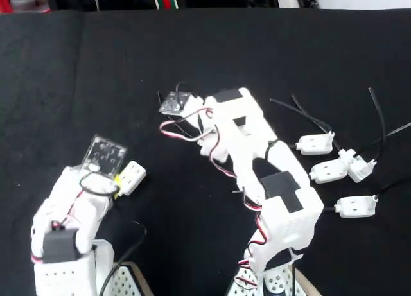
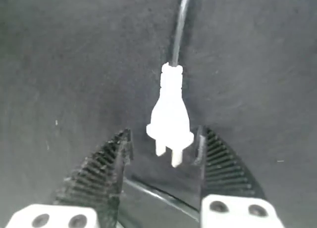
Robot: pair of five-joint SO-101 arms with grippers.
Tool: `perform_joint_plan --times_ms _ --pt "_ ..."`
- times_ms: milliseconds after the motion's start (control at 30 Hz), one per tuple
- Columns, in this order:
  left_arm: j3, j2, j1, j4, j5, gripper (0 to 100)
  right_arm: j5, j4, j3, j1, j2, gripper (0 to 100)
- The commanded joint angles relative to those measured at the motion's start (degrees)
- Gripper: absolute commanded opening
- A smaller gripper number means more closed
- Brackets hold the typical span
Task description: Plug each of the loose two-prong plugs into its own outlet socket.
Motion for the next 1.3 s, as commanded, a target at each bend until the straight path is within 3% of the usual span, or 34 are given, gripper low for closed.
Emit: perform_joint_plan --times_ms 0,167,433,633,700,1267 --pt "3.6 -10.6 -3.9 3.9 1.2 21 10.9 9.7 -11.3 -0.8 -0.3 19.1" --pt "7.2 -7.7 -7.6 0.9 1.8 21 17.1 13.8 -20.2 -0.5 2.1 19.1" --pt "11.6 -9.5 -8.7 1.1 1.5 21 17.2 16.4 -36.3 -0.3 22.7 18.9" --pt "11.7 -9.5 -8.7 1.1 1.5 21 15.0 30.4 -58.2 -0.3 36.4 0.7" --pt "11.8 -9.5 -8.7 1.1 1.5 21 10.7 30.4 -62.6 0.1 39.8 3.3" --pt "12.7 -9.5 -8.7 0.6 1.4 21 2.7 30.4 -46.2 -4.9 34.6 1.1"
